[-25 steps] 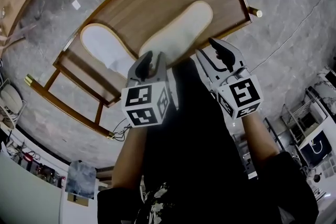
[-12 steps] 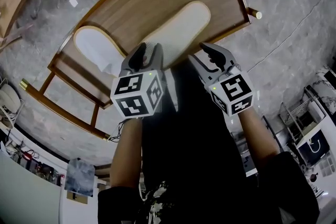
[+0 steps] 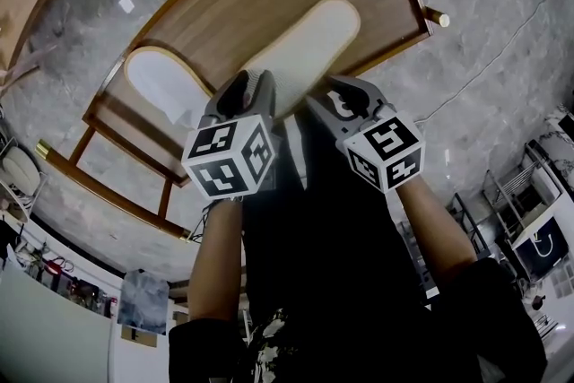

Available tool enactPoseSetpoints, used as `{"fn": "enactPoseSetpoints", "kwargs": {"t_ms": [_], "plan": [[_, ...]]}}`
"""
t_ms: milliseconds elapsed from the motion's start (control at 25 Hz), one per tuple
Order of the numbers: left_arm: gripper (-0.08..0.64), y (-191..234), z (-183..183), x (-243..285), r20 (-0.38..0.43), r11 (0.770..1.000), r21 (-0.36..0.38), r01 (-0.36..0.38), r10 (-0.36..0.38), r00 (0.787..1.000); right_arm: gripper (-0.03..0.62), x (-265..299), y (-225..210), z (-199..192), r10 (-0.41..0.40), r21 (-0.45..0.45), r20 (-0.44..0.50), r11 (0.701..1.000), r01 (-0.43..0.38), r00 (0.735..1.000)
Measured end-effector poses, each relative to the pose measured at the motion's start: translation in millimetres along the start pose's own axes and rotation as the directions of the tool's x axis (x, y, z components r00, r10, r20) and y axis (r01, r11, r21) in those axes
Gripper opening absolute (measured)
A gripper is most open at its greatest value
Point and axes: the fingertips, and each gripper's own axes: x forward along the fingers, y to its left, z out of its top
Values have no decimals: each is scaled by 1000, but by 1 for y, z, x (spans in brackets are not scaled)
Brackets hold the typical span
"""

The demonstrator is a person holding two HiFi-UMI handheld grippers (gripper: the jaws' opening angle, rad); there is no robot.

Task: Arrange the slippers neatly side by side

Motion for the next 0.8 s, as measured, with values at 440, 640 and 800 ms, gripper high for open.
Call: {"fn": "enactPoseSetpoints", "kwargs": {"t_ms": [440, 640, 800], "plan": [[137, 1, 1, 0, 0, 1000, -27, 14, -14, 1000, 100, 11, -8, -2, 13, 280, 7, 960, -14, 1000], [124, 6, 3, 1, 3, 1000, -31, 2, -2, 1000, 91, 17, -10, 3, 55, 455, 15, 889, -56, 998], [120, 7, 3, 2, -1, 999, -42, 5, -5, 1000, 87, 21, -10, 4, 79, 550, 6, 832, -70, 997]]}}
